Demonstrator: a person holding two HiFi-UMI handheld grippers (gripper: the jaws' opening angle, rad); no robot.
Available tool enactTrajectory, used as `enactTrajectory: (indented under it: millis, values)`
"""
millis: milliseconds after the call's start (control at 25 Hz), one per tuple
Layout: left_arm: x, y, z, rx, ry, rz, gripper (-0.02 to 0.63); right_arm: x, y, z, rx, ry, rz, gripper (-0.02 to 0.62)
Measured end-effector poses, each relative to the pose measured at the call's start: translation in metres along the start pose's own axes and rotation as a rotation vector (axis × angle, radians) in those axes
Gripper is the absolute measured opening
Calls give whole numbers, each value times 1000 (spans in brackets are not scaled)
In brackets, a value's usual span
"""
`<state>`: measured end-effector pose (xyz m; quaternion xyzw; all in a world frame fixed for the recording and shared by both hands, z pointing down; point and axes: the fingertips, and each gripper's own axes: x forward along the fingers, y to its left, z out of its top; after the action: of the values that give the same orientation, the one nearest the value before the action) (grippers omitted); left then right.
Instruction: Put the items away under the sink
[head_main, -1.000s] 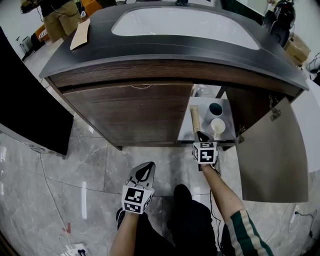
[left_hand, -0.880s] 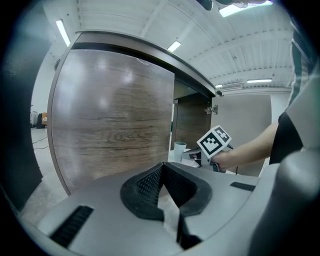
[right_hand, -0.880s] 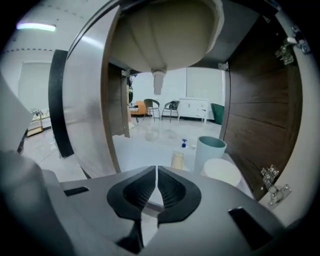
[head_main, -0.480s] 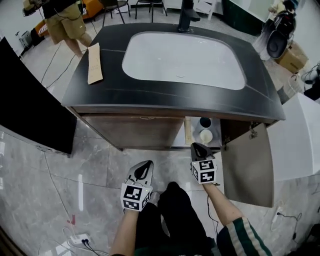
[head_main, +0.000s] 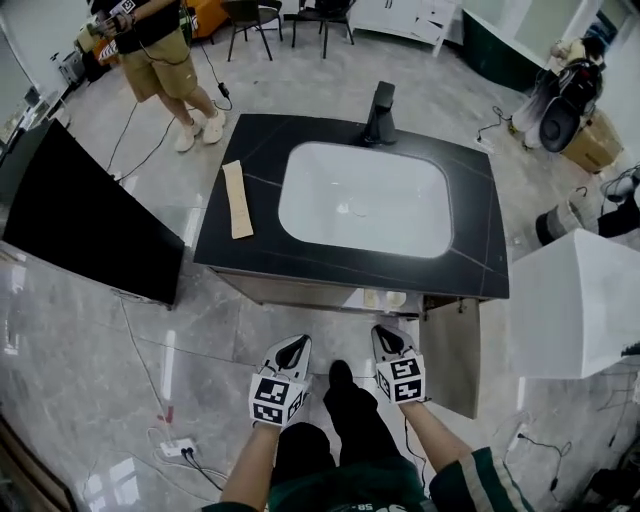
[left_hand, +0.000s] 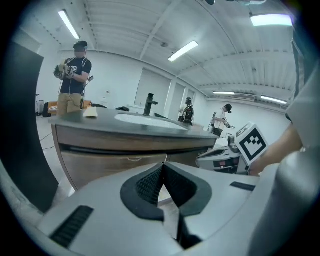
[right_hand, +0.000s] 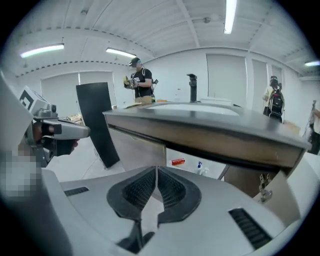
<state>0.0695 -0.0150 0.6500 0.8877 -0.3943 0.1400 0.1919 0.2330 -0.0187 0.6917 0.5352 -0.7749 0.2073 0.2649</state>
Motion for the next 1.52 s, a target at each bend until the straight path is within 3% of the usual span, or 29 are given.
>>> enactTrajectory:
  millis: [200,440,680,880,1040,1240,1520]
  values:
    - [-28,-25,96,-33,-15,-6,9,-50,22,80,-32,13,78,48]
    - [-52,-22,154,0,53,47,9,-77,38,151,114,23,149,48]
    - [-59,10,233,37,-29,153,9,-57,42,229,45,-28,230,48]
    - [-66,50,252,27,-52,237,9,-22,57,260,13,-31,270,48]
    - [-77,84,264,9,-68,254,9,-1,84,283,-25,-19,279,48]
    - [-80,133,268,22,-57,214,9,35,117,311,-20,-25,250,48]
    - [-68,200,273,80,-33,92,9,91,156,341,2,-34,163,49]
